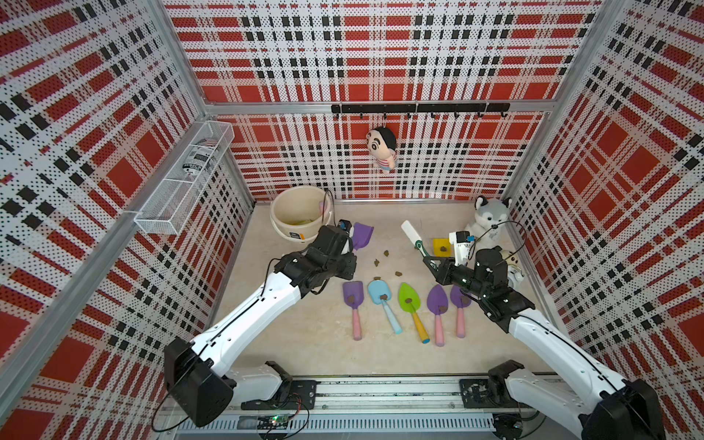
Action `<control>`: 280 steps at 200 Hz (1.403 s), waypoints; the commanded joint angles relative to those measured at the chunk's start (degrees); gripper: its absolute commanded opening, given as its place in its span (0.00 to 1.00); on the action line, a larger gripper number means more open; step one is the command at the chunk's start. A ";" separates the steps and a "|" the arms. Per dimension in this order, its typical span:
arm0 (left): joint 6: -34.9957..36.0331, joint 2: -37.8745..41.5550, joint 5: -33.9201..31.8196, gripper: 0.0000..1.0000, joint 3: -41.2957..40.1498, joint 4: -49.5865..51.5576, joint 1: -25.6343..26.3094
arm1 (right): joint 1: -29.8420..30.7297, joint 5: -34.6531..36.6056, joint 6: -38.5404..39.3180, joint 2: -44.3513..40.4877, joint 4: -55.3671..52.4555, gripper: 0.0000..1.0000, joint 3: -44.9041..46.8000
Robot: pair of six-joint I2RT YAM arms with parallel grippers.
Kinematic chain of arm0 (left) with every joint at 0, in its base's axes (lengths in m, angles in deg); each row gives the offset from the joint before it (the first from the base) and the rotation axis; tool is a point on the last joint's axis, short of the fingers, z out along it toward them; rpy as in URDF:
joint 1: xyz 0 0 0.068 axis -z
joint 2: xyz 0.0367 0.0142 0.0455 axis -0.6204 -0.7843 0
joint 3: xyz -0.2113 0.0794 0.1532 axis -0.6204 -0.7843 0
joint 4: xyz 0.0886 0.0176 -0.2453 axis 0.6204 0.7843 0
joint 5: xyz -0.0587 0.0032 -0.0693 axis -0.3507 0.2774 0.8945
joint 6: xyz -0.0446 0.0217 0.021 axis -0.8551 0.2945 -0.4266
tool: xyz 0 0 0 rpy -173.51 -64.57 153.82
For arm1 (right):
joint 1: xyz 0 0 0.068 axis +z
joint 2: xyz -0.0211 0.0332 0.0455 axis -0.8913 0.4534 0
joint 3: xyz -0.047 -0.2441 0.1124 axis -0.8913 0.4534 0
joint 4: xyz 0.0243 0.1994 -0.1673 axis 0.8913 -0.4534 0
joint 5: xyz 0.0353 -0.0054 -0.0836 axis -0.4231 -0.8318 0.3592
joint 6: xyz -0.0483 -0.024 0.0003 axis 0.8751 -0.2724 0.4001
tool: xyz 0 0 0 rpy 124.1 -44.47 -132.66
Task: Brush the soil off the hand trowel and place it into the bucket
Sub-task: Brush off the soil from the hand trowel, then place the hand trowel in the bucket.
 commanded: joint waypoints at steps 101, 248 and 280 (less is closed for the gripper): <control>-52.66 -7.25 9.37 0.00 7.06 -21.28 -25.39 | -0.15 -1.64 -7.01 -1.94 4.49 0.00 5.22; -68.28 -26.84 25.63 0.32 13.51 -33.13 -31.27 | -0.11 -1.55 -7.62 -4.45 2.09 0.00 4.92; -65.86 -26.67 26.81 0.71 14.11 -36.70 -31.16 | -0.08 -1.35 -7.80 -5.14 1.43 0.00 4.74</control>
